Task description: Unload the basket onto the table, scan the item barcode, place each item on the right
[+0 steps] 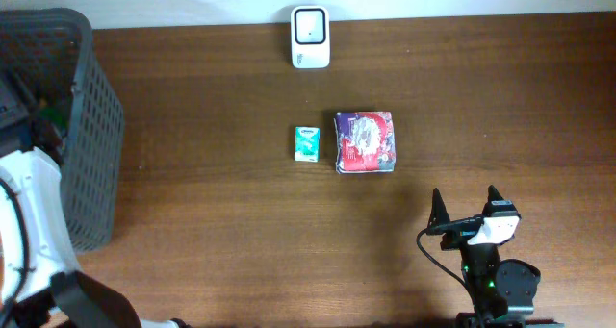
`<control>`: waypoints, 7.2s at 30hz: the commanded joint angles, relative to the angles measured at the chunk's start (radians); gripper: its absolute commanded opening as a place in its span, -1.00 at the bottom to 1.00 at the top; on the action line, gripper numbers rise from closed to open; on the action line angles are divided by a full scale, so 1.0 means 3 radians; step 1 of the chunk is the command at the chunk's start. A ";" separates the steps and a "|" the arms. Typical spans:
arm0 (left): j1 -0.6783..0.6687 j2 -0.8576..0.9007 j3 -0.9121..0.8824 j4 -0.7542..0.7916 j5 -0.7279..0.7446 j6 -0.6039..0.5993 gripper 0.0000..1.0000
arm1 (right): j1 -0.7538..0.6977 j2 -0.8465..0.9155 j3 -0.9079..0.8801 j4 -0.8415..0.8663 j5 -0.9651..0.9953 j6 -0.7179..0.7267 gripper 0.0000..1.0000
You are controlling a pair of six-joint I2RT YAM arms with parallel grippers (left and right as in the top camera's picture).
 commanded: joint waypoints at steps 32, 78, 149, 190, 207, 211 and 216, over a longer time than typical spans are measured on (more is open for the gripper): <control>-0.2243 -0.0496 0.0039 -0.0065 0.2664 0.2815 -1.00 | -0.0017 -0.0022 -0.0029 -0.0004 0.0029 0.0011 0.98; -0.4125 0.0436 -0.1395 0.0439 0.1102 -0.2701 -0.22 | -0.0017 -0.0022 -0.0029 -0.0004 0.0029 0.0011 0.97; 0.0645 -0.0352 -0.0412 0.0061 0.0533 0.0117 0.78 | -0.0017 -0.0022 -0.0029 -0.0004 0.0029 0.0011 0.97; 0.0966 0.1738 0.0959 -0.1761 0.0389 -0.0080 -0.29 | -0.0017 -0.0022 -0.0029 -0.0003 0.0029 0.0011 0.97; 0.0835 0.1562 0.3607 -0.2710 0.2038 -0.0028 -1.00 | -0.0017 -0.0022 -0.0029 -0.0003 0.0029 0.0011 0.97; 0.0554 0.1425 0.4265 -0.2772 0.2492 0.0046 -1.00 | -0.0017 -0.0022 -0.0029 -0.0004 0.0029 0.0011 0.97; -0.0388 0.1122 0.4556 -0.2555 0.2626 0.0379 -1.00 | -0.0017 -0.0022 -0.0029 -0.0003 0.0029 0.0011 0.97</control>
